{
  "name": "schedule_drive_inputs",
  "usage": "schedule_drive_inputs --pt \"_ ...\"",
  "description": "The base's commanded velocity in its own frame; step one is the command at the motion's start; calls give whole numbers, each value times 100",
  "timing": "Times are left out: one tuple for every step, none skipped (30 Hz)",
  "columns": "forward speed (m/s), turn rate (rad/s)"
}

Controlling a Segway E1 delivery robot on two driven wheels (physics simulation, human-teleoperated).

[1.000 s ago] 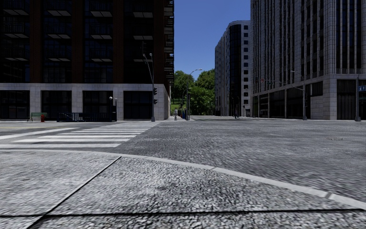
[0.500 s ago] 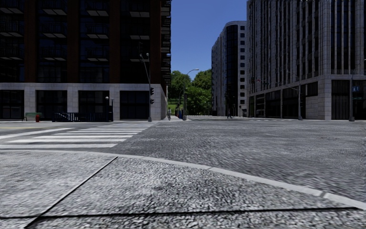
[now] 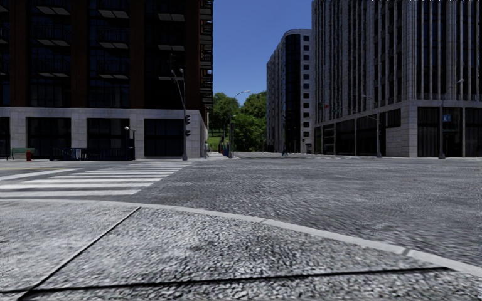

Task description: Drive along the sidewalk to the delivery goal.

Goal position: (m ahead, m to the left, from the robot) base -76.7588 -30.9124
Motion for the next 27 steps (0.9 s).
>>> schedule_drive_inputs --pt "0 -28" --pt "0 -28" --pt "0 -28" --pt "0 -28" --pt "0 -28" --pt "0 -28" --pt "0 -28" --pt "0 -28" --pt "0 -28" --pt "0 -28" --pt "0 -30" --pt "0 -33" --pt "0 -40" --pt "0 -46" --pt "0 -46" --pt "0 -48" --pt "0 -48" --pt "0 -48" --pt "0 -48" --pt "0 -48" --pt "0 -48" --pt "0 -48" --pt "0 -48" --pt "0 -48" --pt "0 -49" --pt "0 -51" --pt "0 -51"
